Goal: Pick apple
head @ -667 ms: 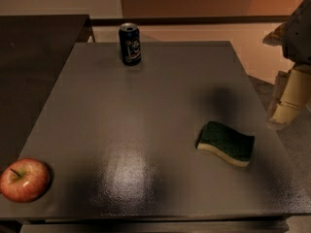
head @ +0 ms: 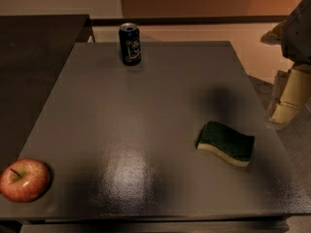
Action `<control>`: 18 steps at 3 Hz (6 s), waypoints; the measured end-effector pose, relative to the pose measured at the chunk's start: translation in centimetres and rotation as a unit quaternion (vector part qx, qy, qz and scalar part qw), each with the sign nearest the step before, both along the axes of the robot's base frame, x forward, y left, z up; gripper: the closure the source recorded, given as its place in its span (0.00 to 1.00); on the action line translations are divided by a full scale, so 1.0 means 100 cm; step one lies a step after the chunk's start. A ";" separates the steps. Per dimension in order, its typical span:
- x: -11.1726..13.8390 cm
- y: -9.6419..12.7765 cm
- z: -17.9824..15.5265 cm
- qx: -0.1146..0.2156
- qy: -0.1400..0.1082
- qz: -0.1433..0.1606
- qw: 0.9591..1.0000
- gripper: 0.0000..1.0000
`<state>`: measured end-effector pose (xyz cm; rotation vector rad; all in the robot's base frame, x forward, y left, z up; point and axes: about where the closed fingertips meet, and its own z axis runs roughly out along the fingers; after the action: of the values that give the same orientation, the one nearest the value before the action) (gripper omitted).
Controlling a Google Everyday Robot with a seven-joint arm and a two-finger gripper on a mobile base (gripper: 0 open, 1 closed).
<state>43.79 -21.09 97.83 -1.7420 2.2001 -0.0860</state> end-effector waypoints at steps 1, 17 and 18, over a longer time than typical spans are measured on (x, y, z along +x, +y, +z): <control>-0.002 0.021 0.001 0.012 -0.003 0.040 0.999 0.00; -0.078 0.427 -0.059 0.240 0.164 0.424 0.857 1.00; -0.052 0.415 -0.029 0.255 0.148 0.408 0.864 1.00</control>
Offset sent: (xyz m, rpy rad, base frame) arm -0.0118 0.1079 -0.0127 0.1309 0.0137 0.3488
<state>38.55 20.36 94.93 -2.2560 1.2609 0.9203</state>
